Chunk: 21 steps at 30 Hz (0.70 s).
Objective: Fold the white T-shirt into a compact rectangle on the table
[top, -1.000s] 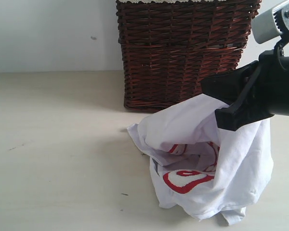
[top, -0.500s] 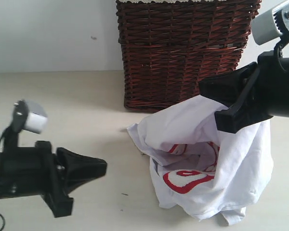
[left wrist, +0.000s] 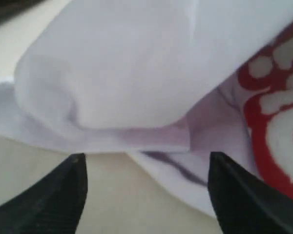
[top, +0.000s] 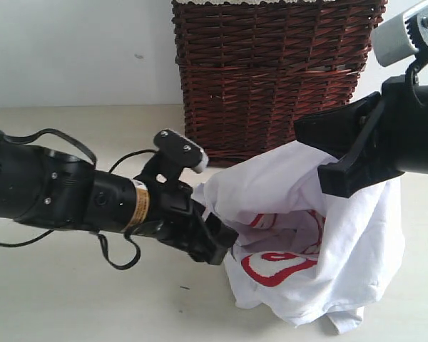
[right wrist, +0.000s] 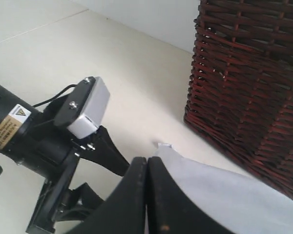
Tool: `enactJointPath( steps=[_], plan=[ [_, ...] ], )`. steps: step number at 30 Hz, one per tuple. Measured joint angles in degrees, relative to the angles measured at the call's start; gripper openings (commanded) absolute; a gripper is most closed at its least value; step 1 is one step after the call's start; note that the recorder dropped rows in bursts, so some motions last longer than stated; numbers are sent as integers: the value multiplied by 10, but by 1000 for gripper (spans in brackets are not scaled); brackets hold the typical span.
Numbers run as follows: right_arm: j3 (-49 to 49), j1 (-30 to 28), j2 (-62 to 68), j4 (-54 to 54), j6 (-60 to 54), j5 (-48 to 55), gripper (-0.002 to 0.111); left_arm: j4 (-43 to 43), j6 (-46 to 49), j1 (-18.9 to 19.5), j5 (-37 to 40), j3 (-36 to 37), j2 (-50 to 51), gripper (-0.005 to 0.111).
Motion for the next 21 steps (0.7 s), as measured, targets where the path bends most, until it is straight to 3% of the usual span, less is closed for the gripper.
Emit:
enactJointPath(
  steps=[6, 10, 21],
  plan=[
    [6, 0, 0, 0, 0, 0, 0, 144, -9, -27, -1, -55, 27, 64],
    [16, 0, 0, 1, -3, 0, 0, 256, -86, -31, 15, -60, 27, 64],
    [17, 0, 0, 1, -4, 0, 0, 295, -196, -21, 195, -60, 27, 64]
  ],
)
